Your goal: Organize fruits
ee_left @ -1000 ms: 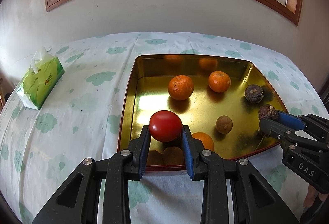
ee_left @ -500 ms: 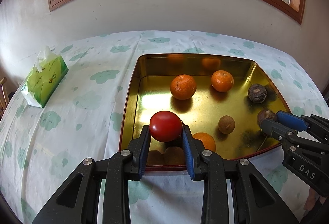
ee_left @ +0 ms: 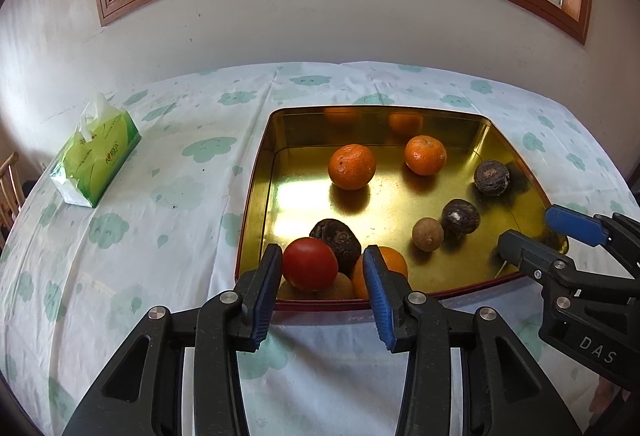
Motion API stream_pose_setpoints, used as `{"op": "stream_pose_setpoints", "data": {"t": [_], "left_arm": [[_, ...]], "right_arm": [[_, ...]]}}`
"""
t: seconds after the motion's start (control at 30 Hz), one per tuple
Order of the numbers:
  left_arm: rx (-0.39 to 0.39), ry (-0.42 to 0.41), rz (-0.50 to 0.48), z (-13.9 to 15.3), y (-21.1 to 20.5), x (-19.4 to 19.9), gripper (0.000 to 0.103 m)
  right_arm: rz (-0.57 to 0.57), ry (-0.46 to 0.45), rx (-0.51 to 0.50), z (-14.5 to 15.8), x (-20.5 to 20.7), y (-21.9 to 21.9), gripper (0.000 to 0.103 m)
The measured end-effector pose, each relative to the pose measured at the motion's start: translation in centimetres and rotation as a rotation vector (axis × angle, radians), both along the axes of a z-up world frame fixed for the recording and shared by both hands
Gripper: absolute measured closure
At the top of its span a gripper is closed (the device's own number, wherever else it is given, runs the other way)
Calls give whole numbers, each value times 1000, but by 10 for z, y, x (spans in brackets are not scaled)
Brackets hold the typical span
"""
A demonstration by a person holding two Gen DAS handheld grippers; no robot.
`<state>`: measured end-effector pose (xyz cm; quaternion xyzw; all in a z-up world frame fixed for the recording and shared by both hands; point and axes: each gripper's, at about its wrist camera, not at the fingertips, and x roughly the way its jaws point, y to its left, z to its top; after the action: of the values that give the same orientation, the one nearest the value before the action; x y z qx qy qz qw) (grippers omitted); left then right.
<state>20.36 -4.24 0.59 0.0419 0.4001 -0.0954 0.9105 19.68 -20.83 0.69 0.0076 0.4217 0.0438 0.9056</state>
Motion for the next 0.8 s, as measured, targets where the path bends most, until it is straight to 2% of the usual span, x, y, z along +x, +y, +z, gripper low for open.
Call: {"op": "stream_pose_setpoints", "data": {"t": [0.1, 0.2, 0.33, 0.8], "left_arm": [[-5, -16, -1, 8, -2, -11, 60], [0, -38, 3, 16, -3, -25, 60], [-1, -49, 21, 23, -1, -43, 60], [3, -36, 51, 17, 10, -117, 60]], "right_arm": [[-11, -9, -3, 6, -9, 0, 43], [-29, -22, 3, 13, -21, -2, 38], [-43, -27, -4, 18, -41, -1, 37], [-52, -46, -7, 20, -114, 12, 37]]}}
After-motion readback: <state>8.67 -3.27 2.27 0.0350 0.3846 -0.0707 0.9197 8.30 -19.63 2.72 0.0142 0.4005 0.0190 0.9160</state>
